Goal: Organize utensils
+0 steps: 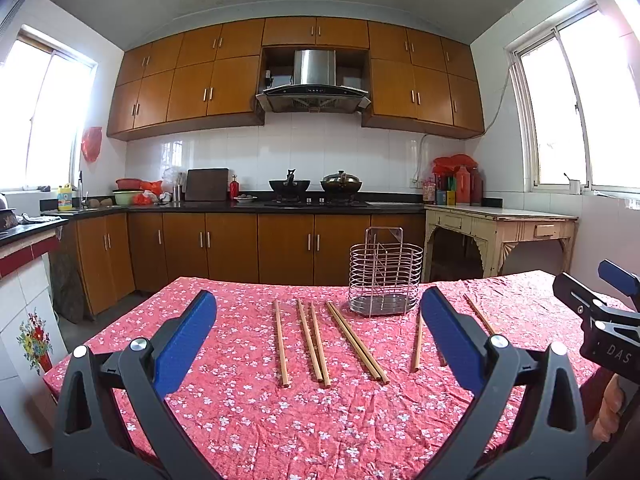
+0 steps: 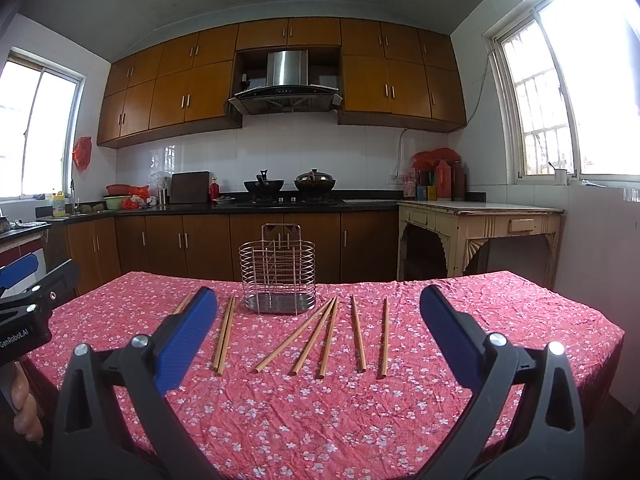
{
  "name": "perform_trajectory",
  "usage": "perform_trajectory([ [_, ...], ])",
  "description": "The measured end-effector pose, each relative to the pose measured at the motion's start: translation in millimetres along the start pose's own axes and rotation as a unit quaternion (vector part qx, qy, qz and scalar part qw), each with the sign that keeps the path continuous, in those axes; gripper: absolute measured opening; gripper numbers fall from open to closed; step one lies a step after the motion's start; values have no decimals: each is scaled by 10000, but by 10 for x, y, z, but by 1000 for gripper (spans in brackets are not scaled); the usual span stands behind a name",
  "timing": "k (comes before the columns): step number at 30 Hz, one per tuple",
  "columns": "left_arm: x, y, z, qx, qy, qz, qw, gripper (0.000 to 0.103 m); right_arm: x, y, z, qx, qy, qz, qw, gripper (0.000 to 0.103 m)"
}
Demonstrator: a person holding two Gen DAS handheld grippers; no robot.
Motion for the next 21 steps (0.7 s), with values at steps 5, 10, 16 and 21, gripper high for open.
perform_trajectory([
  [5, 10, -5, -15, -1, 12, -2, 10000, 101, 23, 7, -20, 4, 13, 3, 10000, 99],
  [10, 20, -12, -26, -2, 19, -9, 10000, 101, 29, 11, -25, 1, 15, 3, 10000, 99],
  [16, 32, -18, -47, -9, 33, -16, 10000, 101, 30, 10, -29, 3, 18, 6, 10000, 99],
  [21, 35, -13, -71, -13, 52, -31, 10000, 101, 57, 16, -67, 5, 35, 9, 10000, 99],
])
Point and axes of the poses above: each gripper's, at about its wrist camera, not at the fingertips, and x roughly the way its jaws point, y to its left, z to its top, the point moved 6 cm from there along x, roughly the way its jaws point, and after that the axes turned 12 degrees about -z, right-handed, at the moved point
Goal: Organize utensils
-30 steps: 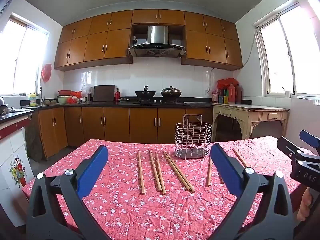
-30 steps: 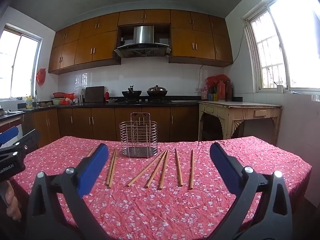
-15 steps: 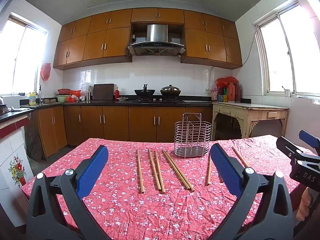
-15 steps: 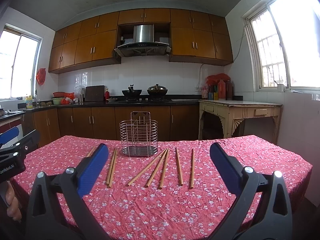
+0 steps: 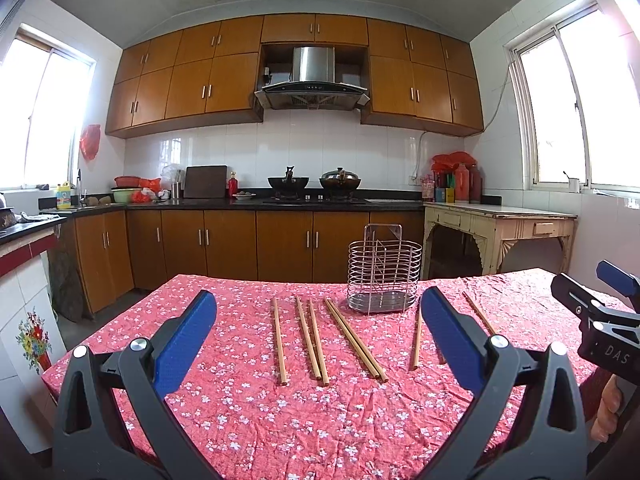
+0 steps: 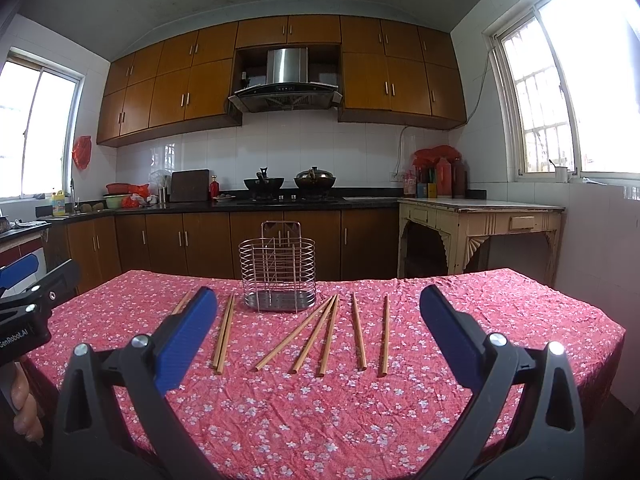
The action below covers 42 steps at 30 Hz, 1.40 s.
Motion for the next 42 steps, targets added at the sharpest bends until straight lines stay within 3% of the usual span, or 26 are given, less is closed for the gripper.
perform_trajectory([
  [42, 3, -2, 19, -30, 64, -28, 10000, 101, 20, -23, -26, 15, 22, -3, 10000, 99],
])
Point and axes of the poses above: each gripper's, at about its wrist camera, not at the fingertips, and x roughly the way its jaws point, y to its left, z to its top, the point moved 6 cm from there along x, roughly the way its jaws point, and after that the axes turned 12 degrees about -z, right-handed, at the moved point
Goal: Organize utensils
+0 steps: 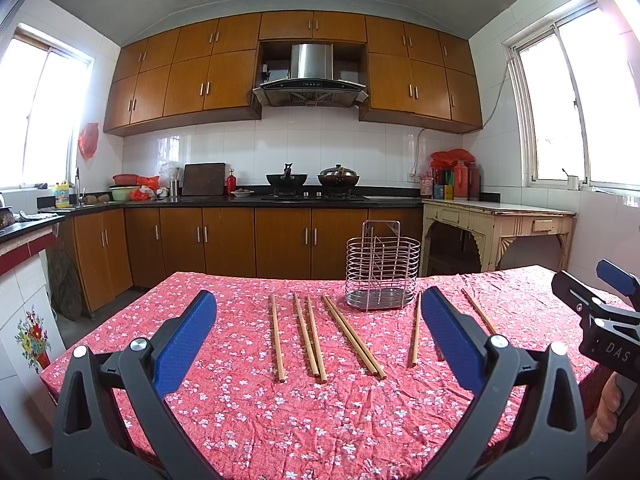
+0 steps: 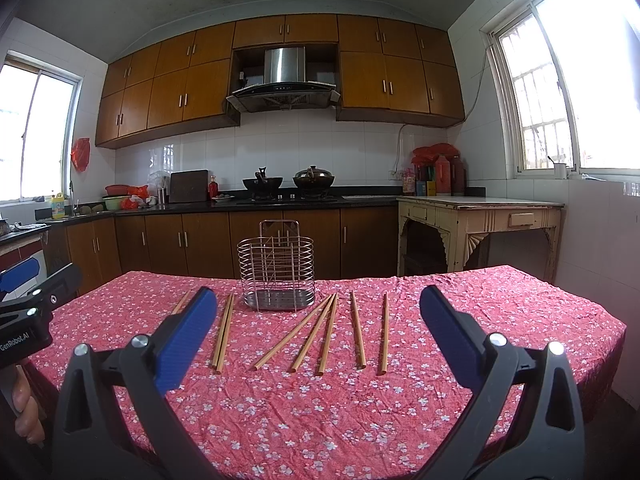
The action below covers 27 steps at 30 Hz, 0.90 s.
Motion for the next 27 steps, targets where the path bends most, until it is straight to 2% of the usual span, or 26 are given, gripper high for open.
perform_trajectory([
  [5, 71, 54, -56, -87, 139, 49, 9999, 101, 98, -25, -62, 9, 143, -47, 9999, 99],
  [11, 303, 246, -245, -317, 654, 295, 9969, 101, 499, -189, -294, 166, 868, -291, 9957, 99],
  [16, 517, 472, -420, -561, 1109, 444, 9913, 101, 936, -405, -509, 136, 1579, -733, 9846, 99],
  [19, 671, 590, -507, -513, 1443, 581, 9865, 101, 1190, -516, -603, 81, 1921, -997, 9763, 87],
  [21, 786, 671, -561, -477, 1664, 620, 9830, 101, 1425, -556, -698, 14, 2276, -1059, 9680, 67],
  [24, 908, 781, -617, -514, 1892, 620, 9786, 101, 1735, -540, -843, -75, 2788, -1027, 9548, 46],
  [27, 1033, 896, -692, -605, 2124, 566, 9737, 101, 1952, -466, -976, -158, 3147, -943, 9444, 34],
])
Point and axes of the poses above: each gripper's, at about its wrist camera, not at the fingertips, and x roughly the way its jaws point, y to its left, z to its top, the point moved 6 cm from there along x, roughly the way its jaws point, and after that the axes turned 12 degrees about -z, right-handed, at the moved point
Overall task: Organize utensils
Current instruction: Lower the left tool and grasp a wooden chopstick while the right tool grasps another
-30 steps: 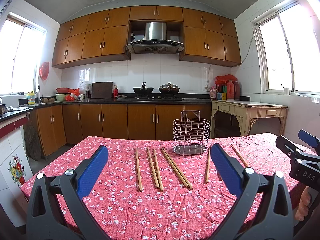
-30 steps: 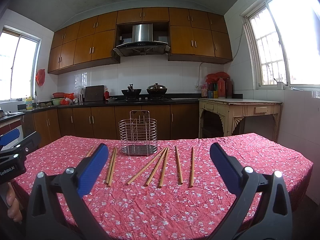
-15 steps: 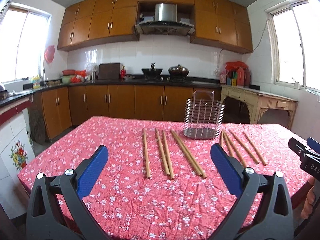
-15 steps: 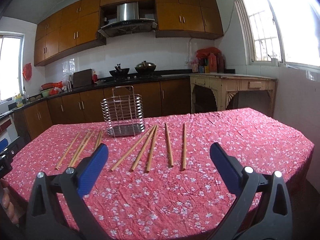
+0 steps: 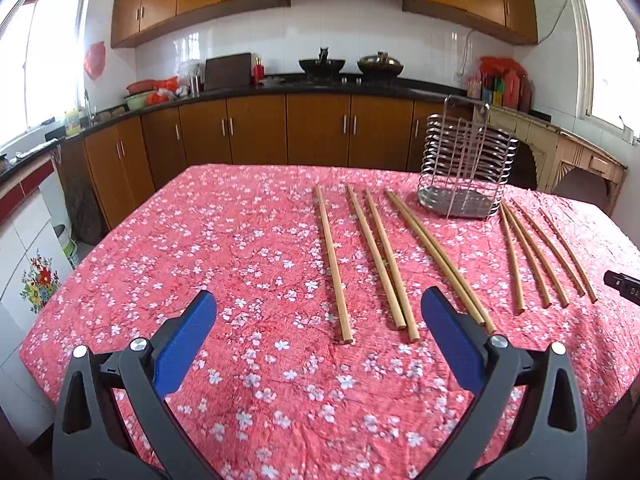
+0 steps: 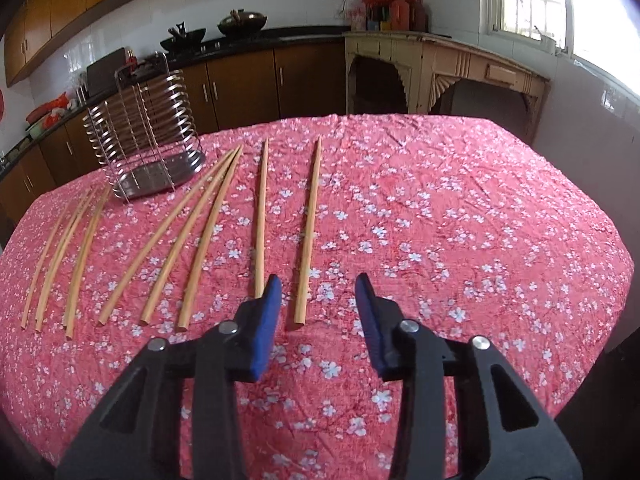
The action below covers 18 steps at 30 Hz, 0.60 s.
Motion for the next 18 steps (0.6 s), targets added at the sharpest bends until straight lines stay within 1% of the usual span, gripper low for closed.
perform_trajectory([
  [3, 125, 30, 3, -49, 172, -52, 9998, 101, 203, 105, -7, -89, 287, 37, 9995, 31],
  [5, 216, 27, 16, -83, 320, -110, 9994, 101, 294, 170, -9, -154, 397, 55, 9991, 30],
  [7, 277, 14, 39, -45, 448, -156, 9989, 98, 366, 217, 0, -258, 490, -16, 9985, 24],
  [8, 319, 2, 46, -10, 482, -155, 9987, 97, 377, 220, 6, -268, 454, -26, 9986, 21],
  [10, 407, -8, 56, 100, 594, -141, 9981, 87, 403, 224, 26, -283, 446, -78, 9986, 14],
  [11, 463, -5, 60, 135, 676, -110, 9976, 84, 410, 191, 33, -250, 460, -75, 9986, 10],
  [12, 506, 3, 56, 120, 747, -106, 9971, 77, 421, 167, 43, -209, 479, -77, 9986, 9],
  [13, 560, 15, 65, 82, 824, -121, 9965, 72, 433, 152, 50, -186, 485, -71, 9986, 8],
  [14, 616, 28, 54, 26, 931, -155, 9955, 70, 438, 139, 54, -187, 483, -73, 9986, 8],
  [16, 695, 51, 22, -50, 1129, -192, 9934, 58, 453, 124, 62, -181, 484, -60, 9986, 8],
  [17, 736, 57, 1, -72, 1225, -222, 9922, 54, 452, 112, 62, -179, 488, -57, 9986, 8],
  [18, 792, 59, -29, -78, 1369, -237, 9903, 43, 444, 98, 59, -179, 492, -64, 9986, 8],
])
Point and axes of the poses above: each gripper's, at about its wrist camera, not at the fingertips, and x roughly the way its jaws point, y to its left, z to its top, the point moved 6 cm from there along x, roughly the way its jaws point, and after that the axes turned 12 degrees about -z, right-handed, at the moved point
